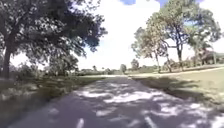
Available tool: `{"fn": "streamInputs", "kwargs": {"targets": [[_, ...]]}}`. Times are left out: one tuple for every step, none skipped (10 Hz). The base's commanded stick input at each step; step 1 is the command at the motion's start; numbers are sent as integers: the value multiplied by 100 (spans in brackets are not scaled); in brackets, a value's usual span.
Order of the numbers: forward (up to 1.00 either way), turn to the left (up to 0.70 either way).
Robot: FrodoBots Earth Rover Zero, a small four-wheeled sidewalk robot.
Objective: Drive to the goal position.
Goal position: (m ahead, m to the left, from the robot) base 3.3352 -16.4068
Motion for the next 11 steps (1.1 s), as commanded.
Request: {"fn": "streamInputs", "kwargs": {"targets": [[70, 0], [70, 0], [70, 0], [70, 0], [70, 0], [70, 0], [70, 0], [70, 0], [70, 0], [70, 0], [70, 0]]}}
